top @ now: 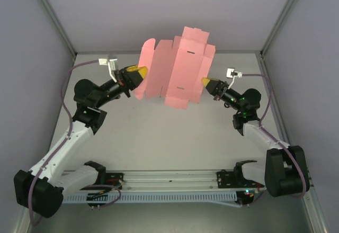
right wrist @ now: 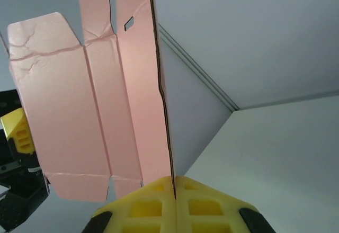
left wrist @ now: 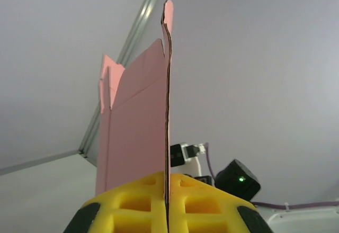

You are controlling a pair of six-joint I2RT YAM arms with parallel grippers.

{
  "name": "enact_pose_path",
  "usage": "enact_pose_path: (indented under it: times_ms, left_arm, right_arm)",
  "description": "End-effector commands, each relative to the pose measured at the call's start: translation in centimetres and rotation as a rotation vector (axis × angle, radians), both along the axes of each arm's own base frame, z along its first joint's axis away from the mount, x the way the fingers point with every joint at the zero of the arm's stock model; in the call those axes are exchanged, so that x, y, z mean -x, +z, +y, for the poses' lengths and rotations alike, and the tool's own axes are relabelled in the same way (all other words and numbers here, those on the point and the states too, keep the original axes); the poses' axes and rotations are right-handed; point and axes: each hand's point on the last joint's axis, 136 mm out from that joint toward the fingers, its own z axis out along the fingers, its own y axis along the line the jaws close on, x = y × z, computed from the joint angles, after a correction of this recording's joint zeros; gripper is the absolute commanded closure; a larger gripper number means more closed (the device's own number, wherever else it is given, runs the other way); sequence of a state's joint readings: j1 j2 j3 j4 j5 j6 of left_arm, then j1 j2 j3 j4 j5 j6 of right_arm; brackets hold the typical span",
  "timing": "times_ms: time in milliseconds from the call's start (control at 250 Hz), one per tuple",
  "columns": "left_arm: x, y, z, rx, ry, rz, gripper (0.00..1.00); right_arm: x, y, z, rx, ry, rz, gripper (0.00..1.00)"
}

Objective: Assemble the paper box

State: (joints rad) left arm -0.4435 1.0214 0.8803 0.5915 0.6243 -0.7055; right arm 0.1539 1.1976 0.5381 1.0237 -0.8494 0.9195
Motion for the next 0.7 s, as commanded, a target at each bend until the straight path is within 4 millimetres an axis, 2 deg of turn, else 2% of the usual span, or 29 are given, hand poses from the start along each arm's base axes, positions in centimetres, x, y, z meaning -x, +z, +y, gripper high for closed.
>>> enact_pose_path:
  times_ms: [0,80,96,136,216,279,347,439,519,627,695]
  left_arm:
    - [-0.8,-0.8,0.8,-0.032,0.095,0.006,1.00]
    - [-2.5,-3.2,1.4,-0.089,0.183,0.093,1.00]
    - [-2.9,-3.8,1.6,-0.103,0.205,0.119,0.94]
    - [-3.8,-5.8,2.0,-0.152,0.259,0.177,0.71]
    - [-5.1,-10.3,3.3,-0.237,0.362,0.291,0.52]
    - [-5.7,-14.6,4.5,-0.307,0.437,0.395,0.51]
    - [-5.6,-19.0,5.4,-0.384,0.480,0.489,0.44]
    - [-4.8,-23.3,6.5,-0.461,0.514,0.585,0.39]
    - [-4.3,-24.6,7.4,-0.508,0.541,0.608,0.31]
    - [-4.2,-24.2,8.4,-0.536,0.591,0.603,0.25]
    - [-4.2,-23.8,9.0,-0.553,0.624,0.603,0.12]
  right_arm:
    - [0.3,0.8,0.1,0.062,-0.001,-0.068,1.00]
    - [-0.6,-1.5,-0.4,0.195,-0.073,-0.007,1.00]
    - [-0.7,-2.1,-0.5,0.230,-0.091,0.004,1.00]
    - [-0.7,-3.4,-0.8,0.333,-0.136,0.024,1.00]
    - [0.5,-6.3,-0.7,0.556,-0.166,0.048,1.00]
    - [1.7,-8.4,-0.4,0.651,-0.141,0.098,1.00]
    - [2.5,-11.3,-0.8,0.694,-0.125,0.215,1.00]
    - [3.6,-14.8,-1.3,0.737,-0.103,0.323,1.00]
    - [3.6,-15.8,-2.0,0.787,-0.131,0.349,1.00]
    - [3.2,-16.0,-2.7,0.892,-0.159,0.330,1.00]
    - [2.9,-16.1,-3.1,0.994,-0.163,0.291,1.00]
